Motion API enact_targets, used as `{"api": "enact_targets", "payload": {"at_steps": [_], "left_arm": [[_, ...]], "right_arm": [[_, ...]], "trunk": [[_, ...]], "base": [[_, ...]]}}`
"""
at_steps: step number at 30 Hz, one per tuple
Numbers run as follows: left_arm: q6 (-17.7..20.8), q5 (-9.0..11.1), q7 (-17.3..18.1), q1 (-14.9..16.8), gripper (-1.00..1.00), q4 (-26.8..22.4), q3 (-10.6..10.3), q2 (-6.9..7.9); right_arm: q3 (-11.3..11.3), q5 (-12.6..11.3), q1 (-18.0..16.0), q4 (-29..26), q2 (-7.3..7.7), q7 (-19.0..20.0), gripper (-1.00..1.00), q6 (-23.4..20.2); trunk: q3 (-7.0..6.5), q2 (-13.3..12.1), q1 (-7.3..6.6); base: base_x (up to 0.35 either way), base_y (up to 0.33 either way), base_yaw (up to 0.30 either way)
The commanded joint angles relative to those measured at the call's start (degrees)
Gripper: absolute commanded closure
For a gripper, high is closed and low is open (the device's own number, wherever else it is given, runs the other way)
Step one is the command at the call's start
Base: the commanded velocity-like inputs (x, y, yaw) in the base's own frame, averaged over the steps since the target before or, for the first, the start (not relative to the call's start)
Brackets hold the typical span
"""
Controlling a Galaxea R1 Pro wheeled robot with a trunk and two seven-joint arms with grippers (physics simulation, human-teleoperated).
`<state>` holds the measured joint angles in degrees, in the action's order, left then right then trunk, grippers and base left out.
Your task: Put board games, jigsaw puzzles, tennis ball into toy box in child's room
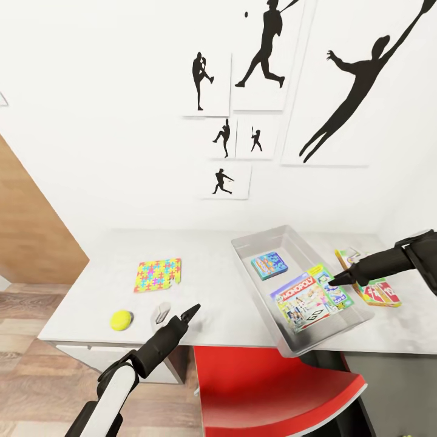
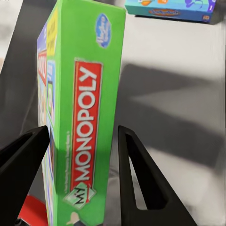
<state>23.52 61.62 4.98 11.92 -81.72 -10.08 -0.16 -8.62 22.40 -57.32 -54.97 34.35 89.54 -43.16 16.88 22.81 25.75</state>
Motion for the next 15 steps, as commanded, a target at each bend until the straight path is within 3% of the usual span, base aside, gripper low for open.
{"api": "enact_targets", "payload": {"at_steps": [1,15], "left_arm": [[0.3,0.3,0.0,0.0,-1.0,0.0,0.1,-0.02],[0.3,0.3,0.0,0.0,-1.0,0.0,0.1,-0.02]], "right_arm": [[-0.1,0.4,-0.1,0.0,0.19,0.4,1.0,-1.0],[-0.1,0.4,-0.1,0.0,0.97,0.4,1.0,-2.4]], "trunk": [[0.12,0.1,0.03],[0.49,0.1,0.03]], "base": [[0.0,0.0,0.0],[0.0,0.0,0.0]]}}
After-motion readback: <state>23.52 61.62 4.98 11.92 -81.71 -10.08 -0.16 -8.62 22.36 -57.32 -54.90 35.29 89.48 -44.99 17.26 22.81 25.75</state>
